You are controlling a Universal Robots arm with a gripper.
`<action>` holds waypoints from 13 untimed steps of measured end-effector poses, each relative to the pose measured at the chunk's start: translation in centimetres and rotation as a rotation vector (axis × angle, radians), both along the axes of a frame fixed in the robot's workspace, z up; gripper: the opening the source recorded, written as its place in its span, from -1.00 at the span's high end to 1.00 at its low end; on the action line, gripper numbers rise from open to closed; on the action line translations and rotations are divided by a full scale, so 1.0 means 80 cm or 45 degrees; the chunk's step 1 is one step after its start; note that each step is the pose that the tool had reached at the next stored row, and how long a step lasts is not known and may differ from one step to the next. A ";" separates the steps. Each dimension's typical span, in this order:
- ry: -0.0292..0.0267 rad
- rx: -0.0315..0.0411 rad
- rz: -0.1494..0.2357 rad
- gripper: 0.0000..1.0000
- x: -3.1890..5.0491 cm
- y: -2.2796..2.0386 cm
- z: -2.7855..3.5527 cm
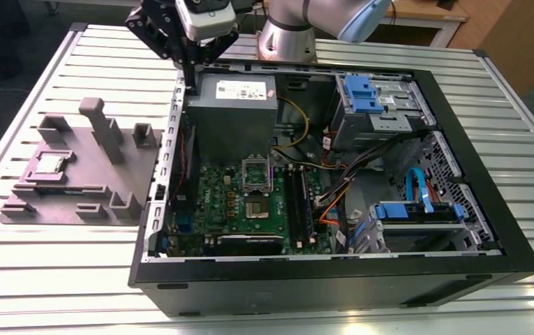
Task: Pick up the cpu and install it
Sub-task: 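Reach for the cpu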
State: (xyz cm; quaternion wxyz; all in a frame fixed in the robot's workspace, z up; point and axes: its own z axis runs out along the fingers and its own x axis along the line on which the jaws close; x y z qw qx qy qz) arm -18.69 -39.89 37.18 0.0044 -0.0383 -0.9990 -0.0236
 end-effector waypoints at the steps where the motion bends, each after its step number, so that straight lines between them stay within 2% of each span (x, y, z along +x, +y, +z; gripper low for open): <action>1: 0.0000 0.0000 0.000 0.79 0.000 0.0000 -0.0001; 6: 0.0008 0.0001 0.000 0.79 -0.002 0.0000 -0.0004; 8: 0.0043 0.0002 0.000 0.79 -0.003 0.0000 -0.0011; 12: 0.0050 0.0004 0.000 0.79 -0.003 0.0000 -0.0013; 13: 0.0127 0.0003 0.000 0.79 -0.005 0.0000 -0.0029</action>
